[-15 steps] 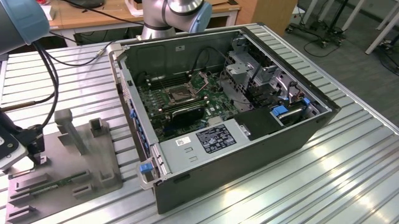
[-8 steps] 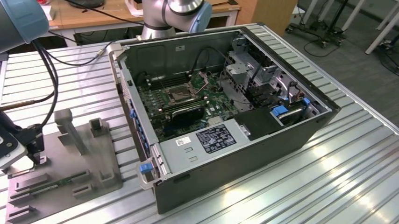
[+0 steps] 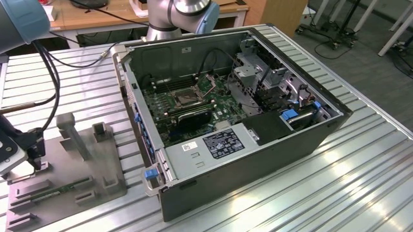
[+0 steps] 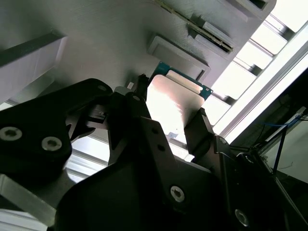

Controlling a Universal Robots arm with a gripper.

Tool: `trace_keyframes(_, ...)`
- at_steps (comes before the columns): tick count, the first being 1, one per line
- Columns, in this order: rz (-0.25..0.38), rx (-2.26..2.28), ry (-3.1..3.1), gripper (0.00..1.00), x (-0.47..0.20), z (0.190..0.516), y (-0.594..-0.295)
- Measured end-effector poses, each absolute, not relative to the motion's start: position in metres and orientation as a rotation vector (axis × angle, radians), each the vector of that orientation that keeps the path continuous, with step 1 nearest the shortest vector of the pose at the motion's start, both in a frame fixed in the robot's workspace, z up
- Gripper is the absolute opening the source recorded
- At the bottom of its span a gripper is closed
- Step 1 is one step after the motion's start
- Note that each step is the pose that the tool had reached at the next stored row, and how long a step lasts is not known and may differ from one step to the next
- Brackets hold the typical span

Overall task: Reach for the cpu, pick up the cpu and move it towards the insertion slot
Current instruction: 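Pick up the cpu and move it towards the insertion slot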

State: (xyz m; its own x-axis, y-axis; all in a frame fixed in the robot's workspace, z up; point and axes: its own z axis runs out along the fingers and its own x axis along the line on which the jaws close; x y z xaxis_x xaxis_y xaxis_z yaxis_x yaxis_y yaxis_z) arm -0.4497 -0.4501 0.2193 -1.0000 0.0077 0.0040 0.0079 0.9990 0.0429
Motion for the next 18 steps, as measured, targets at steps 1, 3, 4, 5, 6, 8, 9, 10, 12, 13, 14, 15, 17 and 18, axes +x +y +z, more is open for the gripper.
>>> trace_keyframes(1, -0.067, -0.012, -3.137, 0.55, -0.450, 0.220, -0.450)
trace_keyframes(3, -0.067, -0.012, -3.137, 0.55, -0.450, 0.223, -0.450)
trace_keyframes(4, -0.067, -0.012, -3.137, 0.55, -0.450, 0.224, -0.450)
trace_keyframes(5, -0.067, -0.012, -3.137, 0.55, -0.450, 0.225, -0.450)
trace_keyframes(6, -0.068, -0.012, -3.137, 0.55, -0.450, 0.226, -0.450)
trace_keyframes(8, -0.068, -0.012, -3.137, 0.55, -0.450, 0.227, -0.450)
trace_keyframes(9, -0.068, -0.012, -3.137, 0.55, -0.450, 0.228, -0.450)
trace_keyframes(10, -0.067, -0.012, -3.137, 0.55, -0.450, 0.228, -0.450)
trace_keyframes(12, -0.067, -0.012, -3.137, 0.55, -0.450, 0.230, -0.450)
trace_keyframes(13, -0.067, -0.012, -3.137, 0.55, -0.450, 0.231, -0.450)
trace_keyframes(14, -0.067, -0.012, -3.137, 0.55, -0.450, 0.231, -0.450)
trace_keyframes(15, -0.067, -0.012, -3.137, 0.55, -0.450, 0.232, -0.450)
trace_keyframes(17, -0.068, -0.012, -3.137, 0.55, -0.450, 0.233, -0.450)
trace_keyframes(18, -0.067, -0.012, -3.137, 0.55, -0.450, 0.234, -0.450)
